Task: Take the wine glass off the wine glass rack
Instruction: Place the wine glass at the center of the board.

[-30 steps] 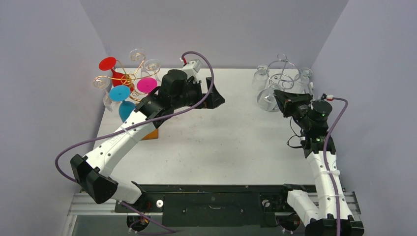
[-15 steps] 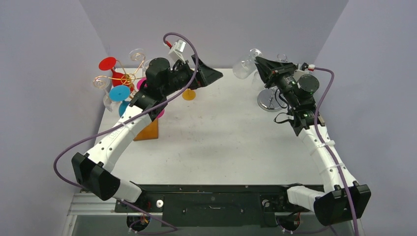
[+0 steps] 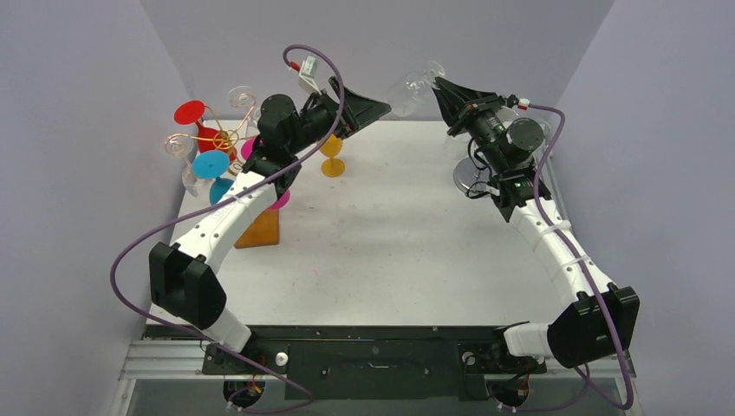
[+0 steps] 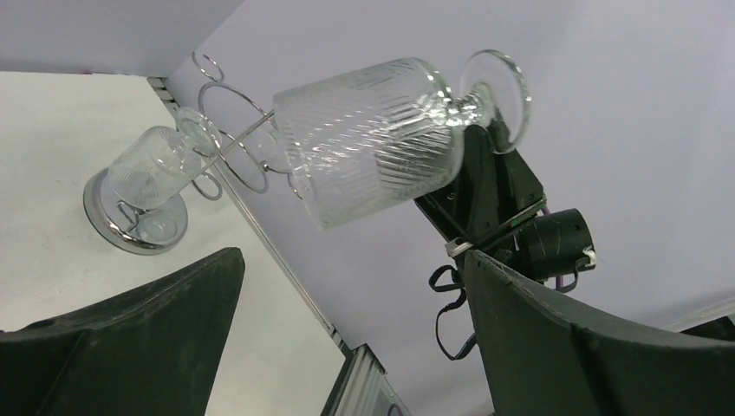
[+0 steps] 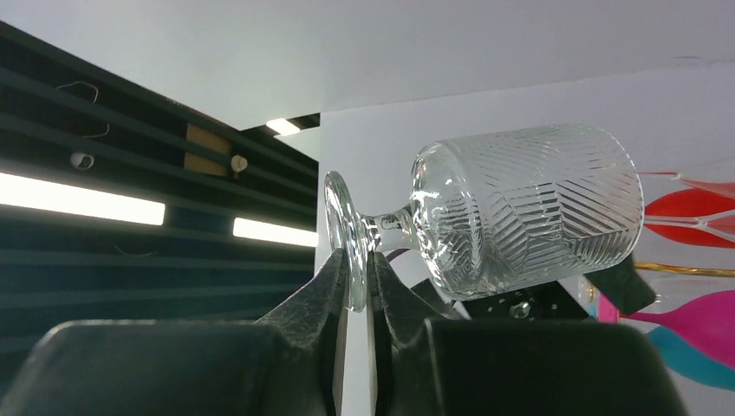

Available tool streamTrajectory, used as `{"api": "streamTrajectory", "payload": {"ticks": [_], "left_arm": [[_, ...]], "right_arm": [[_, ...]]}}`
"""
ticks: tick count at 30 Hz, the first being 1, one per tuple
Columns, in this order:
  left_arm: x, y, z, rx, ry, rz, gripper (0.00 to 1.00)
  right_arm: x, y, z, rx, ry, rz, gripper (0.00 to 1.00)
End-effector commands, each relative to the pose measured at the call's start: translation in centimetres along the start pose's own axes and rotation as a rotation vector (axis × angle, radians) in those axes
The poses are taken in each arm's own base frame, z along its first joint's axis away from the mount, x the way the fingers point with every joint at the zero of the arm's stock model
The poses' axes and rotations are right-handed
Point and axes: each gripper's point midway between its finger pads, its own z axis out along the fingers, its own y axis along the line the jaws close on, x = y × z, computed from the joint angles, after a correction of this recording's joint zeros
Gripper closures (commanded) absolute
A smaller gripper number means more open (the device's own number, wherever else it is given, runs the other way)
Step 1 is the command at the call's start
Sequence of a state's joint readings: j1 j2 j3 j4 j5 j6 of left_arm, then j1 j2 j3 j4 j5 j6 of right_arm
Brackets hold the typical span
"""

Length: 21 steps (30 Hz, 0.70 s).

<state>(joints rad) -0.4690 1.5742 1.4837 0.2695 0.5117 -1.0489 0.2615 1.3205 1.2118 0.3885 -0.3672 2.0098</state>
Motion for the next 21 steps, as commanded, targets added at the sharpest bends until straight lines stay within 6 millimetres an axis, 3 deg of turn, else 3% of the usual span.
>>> {"api": "streamTrajectory", "payload": {"ticks": [1,10,21], "left_arm": [[-2.6,-3.4,0.2,0.144,-0.049,0.027,0.04],[-4.6,-6.7,-0.5,0.368,-0.104,0.01,0.01],[-5.1,-10.4,-1.9,0.561,-0.102,-0.03,0.34]], "right_arm": [[4.2,7.5,-1.1,-0.238,0.12,-0.007,1.0],[5.5,6.6,-0.4,-0.236,0.172,0.039,1.0],[6.9,7.2,-0.5,-0.298,0.252,0.12,1.0]]}}
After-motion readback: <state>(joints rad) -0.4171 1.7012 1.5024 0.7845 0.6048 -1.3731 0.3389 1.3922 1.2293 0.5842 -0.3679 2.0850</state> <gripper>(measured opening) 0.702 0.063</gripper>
